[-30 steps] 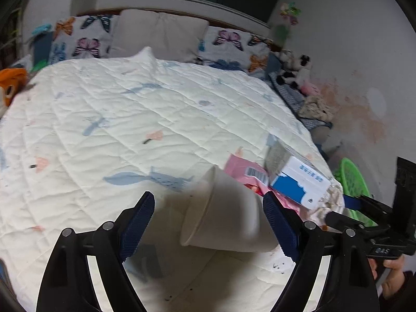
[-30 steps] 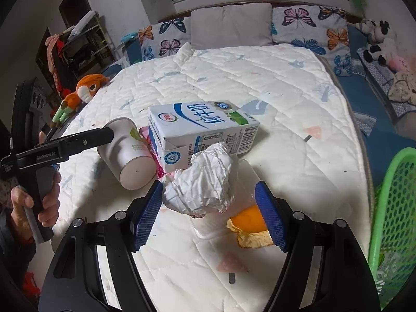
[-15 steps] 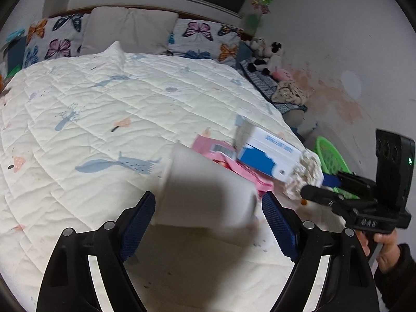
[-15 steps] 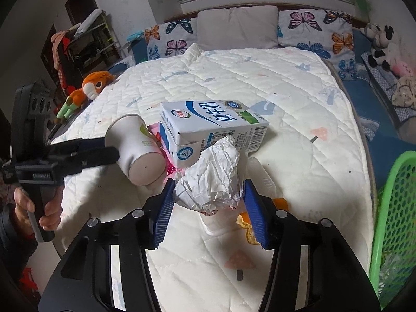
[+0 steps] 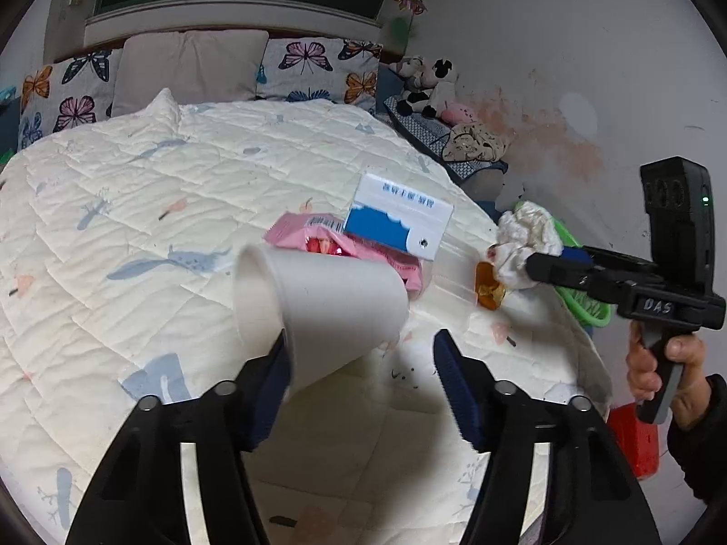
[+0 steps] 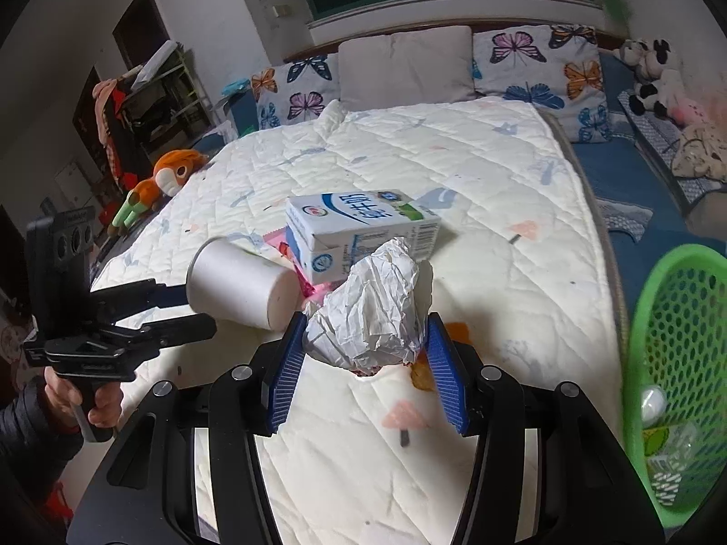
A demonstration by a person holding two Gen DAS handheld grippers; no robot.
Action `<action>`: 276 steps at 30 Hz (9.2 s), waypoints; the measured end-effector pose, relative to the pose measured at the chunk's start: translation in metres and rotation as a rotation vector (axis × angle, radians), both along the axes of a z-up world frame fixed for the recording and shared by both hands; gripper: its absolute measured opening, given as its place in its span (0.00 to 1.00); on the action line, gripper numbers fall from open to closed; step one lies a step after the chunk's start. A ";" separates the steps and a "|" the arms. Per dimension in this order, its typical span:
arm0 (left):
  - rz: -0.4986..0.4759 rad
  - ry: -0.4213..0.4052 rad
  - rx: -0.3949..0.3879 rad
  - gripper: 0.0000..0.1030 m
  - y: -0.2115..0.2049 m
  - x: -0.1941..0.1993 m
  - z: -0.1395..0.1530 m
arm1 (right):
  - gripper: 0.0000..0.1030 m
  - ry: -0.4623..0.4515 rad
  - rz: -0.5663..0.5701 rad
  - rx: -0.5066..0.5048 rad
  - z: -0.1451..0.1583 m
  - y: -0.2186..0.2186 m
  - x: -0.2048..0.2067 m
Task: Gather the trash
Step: 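Drop the tissue into the basket with the right gripper while the left gripper carries the paper cup, then open the left gripper to drop the white paper cup into the basket, then grasp the milk carton with the left gripper while the right gripper grasps the orange peel, then drop the milk carton into the basket with the left gripper while the right gripper drops the orange peel, then grasp the pink wrapper with the left gripper while the right gripper approaches the clear plastic box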
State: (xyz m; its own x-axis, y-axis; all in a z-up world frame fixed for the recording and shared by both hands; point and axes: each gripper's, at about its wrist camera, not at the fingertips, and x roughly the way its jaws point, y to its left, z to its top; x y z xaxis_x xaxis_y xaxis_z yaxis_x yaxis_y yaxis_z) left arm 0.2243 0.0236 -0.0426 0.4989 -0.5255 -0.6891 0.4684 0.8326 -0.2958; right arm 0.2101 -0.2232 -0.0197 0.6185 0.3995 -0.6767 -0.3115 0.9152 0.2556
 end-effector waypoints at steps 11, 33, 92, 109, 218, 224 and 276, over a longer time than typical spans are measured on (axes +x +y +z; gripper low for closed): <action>0.063 -0.005 0.052 0.16 -0.012 -0.011 -0.008 | 0.52 -0.007 -0.106 -0.014 0.003 -0.049 -0.025; 0.009 -0.083 -0.020 0.04 -0.051 -0.042 0.035 | 0.62 0.103 -0.445 -0.025 -0.035 -0.195 -0.045; -0.299 -0.011 0.027 0.26 -0.292 -0.047 0.018 | 0.64 0.078 -0.480 0.015 -0.024 -0.242 -0.131; 0.032 -0.136 0.080 0.65 -0.151 0.000 0.053 | 0.68 0.063 -0.291 -0.002 -0.013 -0.153 -0.085; -0.309 -0.139 0.103 0.63 -0.311 0.003 0.035 | 0.50 0.073 -0.510 -0.020 -0.038 -0.265 -0.093; -0.329 -0.111 0.161 0.63 -0.339 0.001 0.022 | 0.50 0.072 -0.538 0.008 -0.040 -0.279 -0.110; 0.377 0.104 0.082 0.79 -0.041 0.068 0.007 | 0.61 0.067 -0.151 -0.018 -0.028 -0.079 -0.039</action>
State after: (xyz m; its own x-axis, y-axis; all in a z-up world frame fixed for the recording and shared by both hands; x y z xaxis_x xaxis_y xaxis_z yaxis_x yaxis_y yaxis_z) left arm 0.2922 -0.0178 -0.0357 0.5720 -0.2599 -0.7780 0.0964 0.9632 -0.2509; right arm 0.1706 -0.3022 -0.0472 0.6240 0.2931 -0.7244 -0.1532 0.9549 0.2544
